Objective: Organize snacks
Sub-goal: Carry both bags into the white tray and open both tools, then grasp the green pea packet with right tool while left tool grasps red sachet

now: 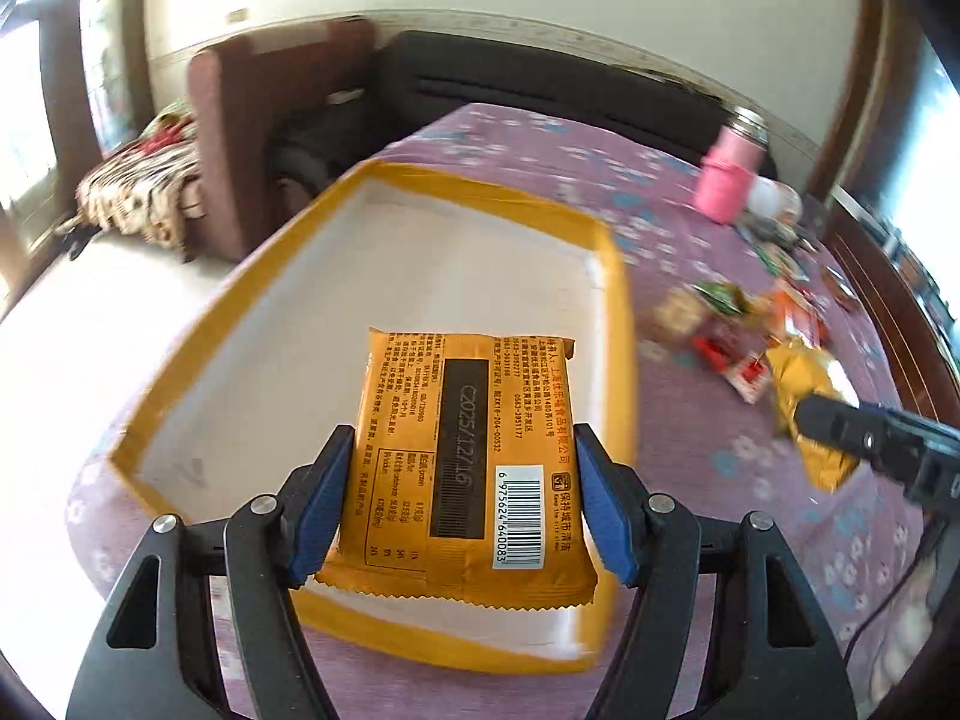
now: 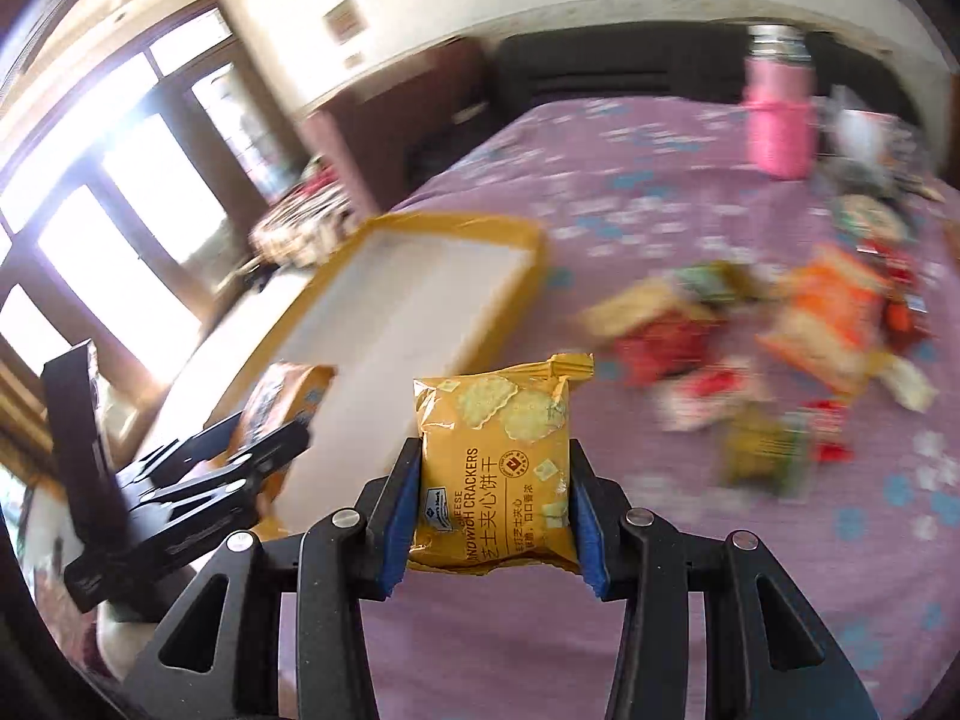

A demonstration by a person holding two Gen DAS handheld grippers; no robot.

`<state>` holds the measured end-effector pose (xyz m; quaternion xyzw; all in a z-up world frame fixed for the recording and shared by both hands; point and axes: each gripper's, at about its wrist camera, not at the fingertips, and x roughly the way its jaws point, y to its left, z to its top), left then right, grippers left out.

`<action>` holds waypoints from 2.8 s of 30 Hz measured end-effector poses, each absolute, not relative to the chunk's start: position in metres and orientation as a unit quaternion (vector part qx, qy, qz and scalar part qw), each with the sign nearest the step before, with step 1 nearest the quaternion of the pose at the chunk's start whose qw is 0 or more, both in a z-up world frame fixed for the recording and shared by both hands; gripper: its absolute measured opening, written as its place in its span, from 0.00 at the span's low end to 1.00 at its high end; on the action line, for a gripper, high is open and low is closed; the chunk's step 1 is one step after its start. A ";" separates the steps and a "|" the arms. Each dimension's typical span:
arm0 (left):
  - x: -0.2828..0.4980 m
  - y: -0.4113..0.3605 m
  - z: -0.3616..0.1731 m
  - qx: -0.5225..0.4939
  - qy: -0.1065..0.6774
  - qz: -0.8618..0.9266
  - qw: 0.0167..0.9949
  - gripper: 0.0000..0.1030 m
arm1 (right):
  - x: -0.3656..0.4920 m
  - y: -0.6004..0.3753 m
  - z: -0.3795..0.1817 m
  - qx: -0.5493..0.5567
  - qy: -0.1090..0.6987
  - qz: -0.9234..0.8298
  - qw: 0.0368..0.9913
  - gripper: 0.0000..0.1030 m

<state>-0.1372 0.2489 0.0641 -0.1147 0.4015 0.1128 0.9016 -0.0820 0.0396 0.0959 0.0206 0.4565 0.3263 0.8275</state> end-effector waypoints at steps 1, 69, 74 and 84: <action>-0.138 0.258 0.063 -0.117 0.400 0.122 0.901 0.68 | -0.084 0.057 0.094 0.017 0.460 0.338 0.821 0.44; -0.116 0.157 0.070 -0.095 0.448 -0.009 0.889 0.75 | -0.014 -0.090 0.033 0.119 0.470 0.179 0.856 0.72; -0.096 0.149 0.080 -0.082 0.441 -0.028 0.893 0.75 | -0.007 -0.061 0.016 0.080 0.473 0.176 0.859 0.68; -0.034 0.101 0.065 -0.018 0.452 -0.069 0.889 0.74 | -0.009 -0.087 0.009 0.150 0.444 0.215 0.857 0.36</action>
